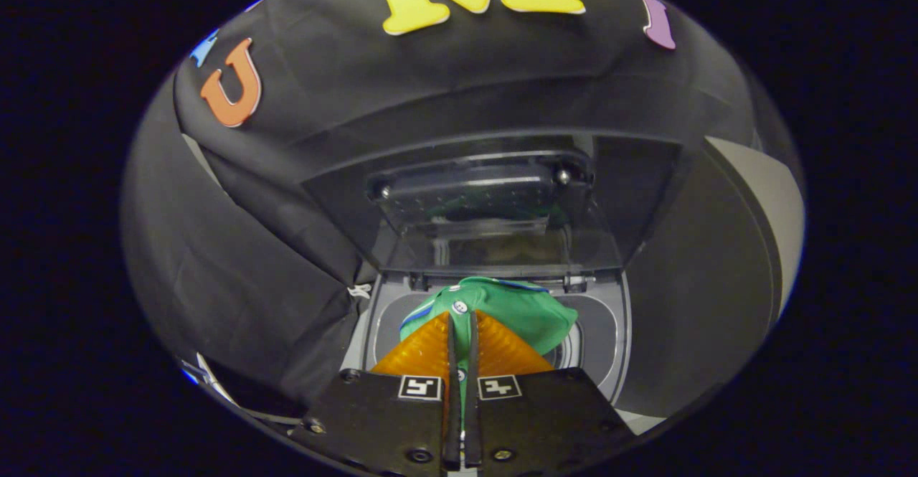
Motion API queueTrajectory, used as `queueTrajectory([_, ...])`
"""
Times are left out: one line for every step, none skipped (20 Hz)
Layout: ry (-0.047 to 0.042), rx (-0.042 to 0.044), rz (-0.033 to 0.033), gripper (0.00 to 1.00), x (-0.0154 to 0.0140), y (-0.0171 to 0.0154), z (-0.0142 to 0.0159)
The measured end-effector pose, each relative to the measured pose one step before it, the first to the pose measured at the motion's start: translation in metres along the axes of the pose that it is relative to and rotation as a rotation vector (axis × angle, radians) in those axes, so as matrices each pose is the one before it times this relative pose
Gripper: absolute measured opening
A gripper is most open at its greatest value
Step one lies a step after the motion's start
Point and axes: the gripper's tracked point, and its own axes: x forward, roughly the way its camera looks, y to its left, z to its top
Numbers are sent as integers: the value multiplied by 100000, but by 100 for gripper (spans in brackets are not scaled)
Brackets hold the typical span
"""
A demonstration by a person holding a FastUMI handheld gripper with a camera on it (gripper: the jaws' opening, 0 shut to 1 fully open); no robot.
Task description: Put the clothes into the washing machine and then close the washing machine lid.
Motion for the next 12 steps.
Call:
queueTrajectory([1555,-18,-713,6,637,-281,-472])
queueTrajectory([1970,-306,-740,6,570,-386,-517])
queueTrajectory([2156,172,-496,6,334,-33,-558])
queueTrajectory([1973,608,21,6,251,-6,-528])
queueTrajectory([1242,502,-208,6,391,-21,-372])
queueTrajectory([781,-53,-314,5,207,-88,-168])
queueTrajectory([256,-574,107,6,84,123,-174])
queueTrajectory([18,-903,-195,6,-34,129,-65])
queueTrajectory([-18,-536,-615,5,-122,62,-35])
queueTrajectory([-145,-265,-541,6,-19,5,37])
queueTrajectory([190,-170,-776,6,14,-82,-60])
queueTrajectory([229,-157,-395,6,47,53,-112])
